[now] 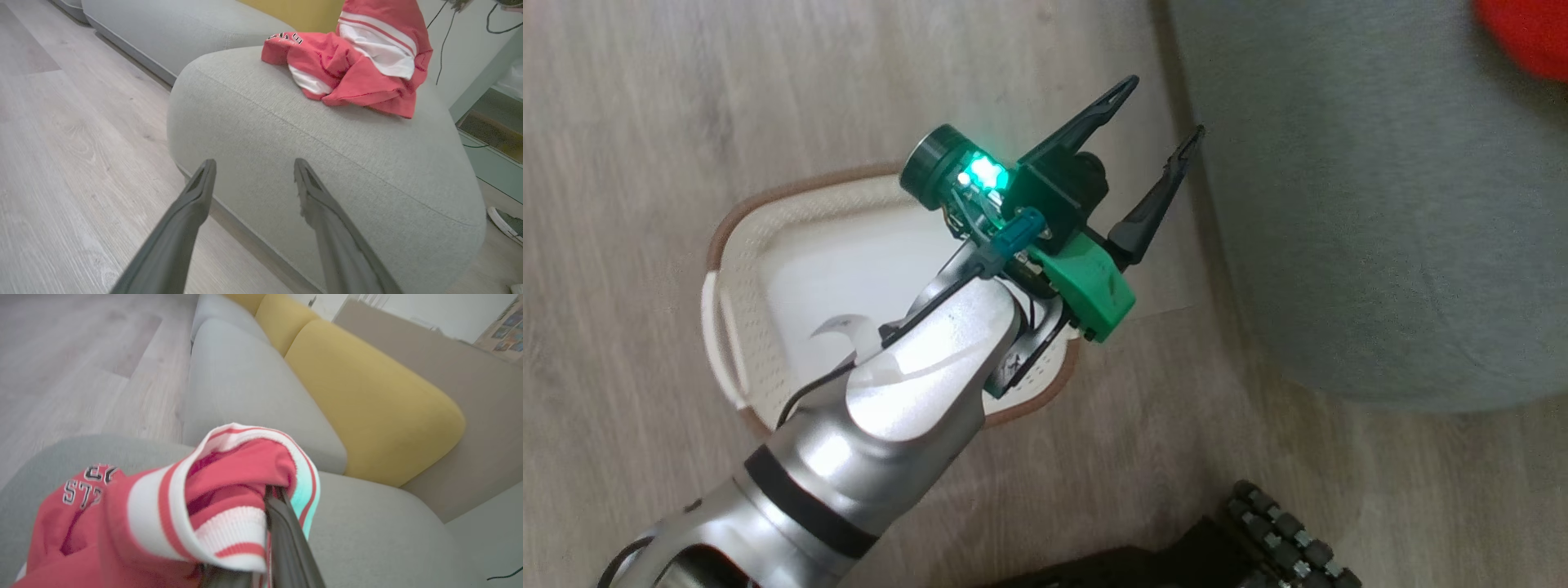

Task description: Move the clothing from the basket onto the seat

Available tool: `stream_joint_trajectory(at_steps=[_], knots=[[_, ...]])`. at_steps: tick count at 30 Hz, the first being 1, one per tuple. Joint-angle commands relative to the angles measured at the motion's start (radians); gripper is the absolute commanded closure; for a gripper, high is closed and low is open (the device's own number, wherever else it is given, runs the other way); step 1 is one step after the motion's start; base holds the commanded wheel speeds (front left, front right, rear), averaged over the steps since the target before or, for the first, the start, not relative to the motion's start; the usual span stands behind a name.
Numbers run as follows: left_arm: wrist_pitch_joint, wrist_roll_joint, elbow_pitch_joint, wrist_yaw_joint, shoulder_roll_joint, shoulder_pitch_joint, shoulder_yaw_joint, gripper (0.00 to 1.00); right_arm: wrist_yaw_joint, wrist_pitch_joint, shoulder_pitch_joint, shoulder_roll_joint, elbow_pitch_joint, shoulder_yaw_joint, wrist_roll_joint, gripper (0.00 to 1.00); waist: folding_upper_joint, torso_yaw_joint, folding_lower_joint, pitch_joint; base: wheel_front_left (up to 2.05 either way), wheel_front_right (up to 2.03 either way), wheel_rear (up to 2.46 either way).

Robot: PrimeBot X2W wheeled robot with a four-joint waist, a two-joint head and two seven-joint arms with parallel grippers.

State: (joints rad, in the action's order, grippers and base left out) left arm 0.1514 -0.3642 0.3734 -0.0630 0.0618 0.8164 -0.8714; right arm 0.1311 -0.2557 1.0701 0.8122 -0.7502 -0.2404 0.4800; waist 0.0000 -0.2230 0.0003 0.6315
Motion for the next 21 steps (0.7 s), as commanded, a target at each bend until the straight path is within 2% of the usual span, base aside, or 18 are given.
stream_joint_trajectory(at_steps=[1,4,5,6,10,11,12,13,21], knots=[[0.007,0.004,-0.036,-0.01,-0.008,0.023,0.008,0.0,0.0,-0.006,0.005,0.036,-0.038,-0.021,-0.009,1.0,0.0,0.066,-0.0003,0.069,0.0,0.0,0.0],[0.019,-0.002,-0.033,-0.02,-0.01,0.028,0.0,0.0,0.0,0.011,0.024,0.012,-0.157,-0.099,0.003,1.0,0.0,0.084,-0.0003,0.082,0.0,0.0,0.0],[0.023,-0.004,-0.032,-0.023,-0.01,0.029,-0.001,0.0,0.0,0.034,0.03,0.003,-0.186,-0.131,0.017,0.96,0.0,0.088,-0.0003,0.082,0.0,0.0,0.0],[0.027,-0.007,-0.03,-0.026,-0.01,0.031,-0.002,0.0,0.0,0.055,0.036,-0.003,-0.209,-0.165,0.031,0.79,0.0,0.091,-0.0003,0.083,0.0,0.0,0.0],[0.042,-0.019,-0.021,-0.036,-0.011,0.04,-0.003,0.0,0.0,0.153,0.051,0.001,-0.242,-0.312,0.091,0.53,0.0,0.095,-0.0003,0.075,0.0,0.0,0.0],[0.045,-0.021,-0.017,-0.038,-0.011,0.042,-0.003,0.0,0.0,0.173,0.054,0.005,-0.239,-0.344,0.112,0.32,0.0,0.094,-0.0003,0.071,0.0,0.0,0.0],[0.048,-0.024,-0.013,-0.039,-0.011,0.042,-0.003,0.0,0.0,0.186,0.058,0.011,-0.234,-0.373,0.134,0.07,0.0,0.092,-0.0003,0.066,0.0,0.0,0.0],[0.051,-0.027,-0.01,-0.04,-0.011,0.042,-0.003,0.0,0.0,0.193,0.064,0.017,-0.227,-0.398,0.154,0.0,0.0,0.089,-0.0003,0.059,0.0,0.0,0.0],[0.079,-0.063,0.031,-0.026,-0.011,0.019,0.0,0.0,0.0,0.251,0.087,0.066,-0.194,-0.595,0.297,0.0,0.0,0.062,-0.0003,-0.043,0.0,0.0,0.0]])
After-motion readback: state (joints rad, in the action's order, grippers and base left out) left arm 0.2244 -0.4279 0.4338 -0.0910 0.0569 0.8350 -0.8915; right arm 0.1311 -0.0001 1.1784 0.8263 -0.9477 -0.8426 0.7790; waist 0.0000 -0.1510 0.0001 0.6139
